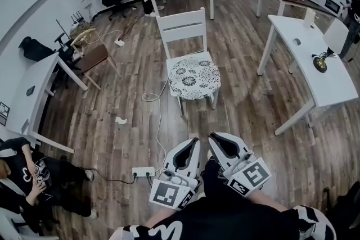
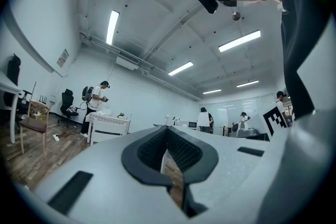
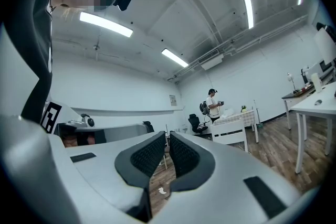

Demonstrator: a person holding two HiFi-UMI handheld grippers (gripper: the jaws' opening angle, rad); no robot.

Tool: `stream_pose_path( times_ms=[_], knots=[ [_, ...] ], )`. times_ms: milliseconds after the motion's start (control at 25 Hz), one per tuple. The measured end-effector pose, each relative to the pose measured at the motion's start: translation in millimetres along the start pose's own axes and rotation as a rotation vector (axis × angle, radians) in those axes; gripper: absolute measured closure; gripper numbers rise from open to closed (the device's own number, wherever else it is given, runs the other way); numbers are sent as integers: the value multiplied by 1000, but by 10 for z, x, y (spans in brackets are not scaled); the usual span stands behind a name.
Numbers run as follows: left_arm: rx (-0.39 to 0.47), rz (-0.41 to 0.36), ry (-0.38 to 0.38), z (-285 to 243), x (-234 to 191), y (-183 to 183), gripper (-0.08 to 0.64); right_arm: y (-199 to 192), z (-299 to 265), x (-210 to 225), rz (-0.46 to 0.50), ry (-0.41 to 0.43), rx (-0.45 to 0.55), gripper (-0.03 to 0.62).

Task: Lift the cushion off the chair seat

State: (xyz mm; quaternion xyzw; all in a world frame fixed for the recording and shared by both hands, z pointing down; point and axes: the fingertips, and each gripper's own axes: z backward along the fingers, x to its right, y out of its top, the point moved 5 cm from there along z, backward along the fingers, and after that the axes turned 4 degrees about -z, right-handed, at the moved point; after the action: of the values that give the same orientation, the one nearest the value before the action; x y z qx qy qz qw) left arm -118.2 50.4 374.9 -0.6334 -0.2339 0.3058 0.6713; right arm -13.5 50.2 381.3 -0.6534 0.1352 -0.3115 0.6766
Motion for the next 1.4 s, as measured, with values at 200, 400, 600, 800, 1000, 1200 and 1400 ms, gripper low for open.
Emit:
stream_pose_path(
  times_ms=[200,400,600,800,1000,1200,1400],
  knots=[
    [6,-13,19,-491,-314,-61,561,46,-409,450,-41,42,-1,554],
    [13,-13,42,-1033,-617,-6,561,282,-805,911,-8,59,18,554],
    [17,-25,49,-1458,-827,61,560,385,-1125,1289,-10,67,12,554],
    [28,-20,69,-1811,-1034,94,560,456,-1430,1580,-9,96,5,554],
    [54,-11,86,-2145,-1225,135,561,527,-1679,1870,-6,109,11,554],
    [67,-10,102,-2409,-1375,113,561,548,-1871,2136,-2,120,10,554],
    [59,-2,119,-2580,-1443,19,560,505,-1971,2318,-13,134,-3,554]
  ],
)
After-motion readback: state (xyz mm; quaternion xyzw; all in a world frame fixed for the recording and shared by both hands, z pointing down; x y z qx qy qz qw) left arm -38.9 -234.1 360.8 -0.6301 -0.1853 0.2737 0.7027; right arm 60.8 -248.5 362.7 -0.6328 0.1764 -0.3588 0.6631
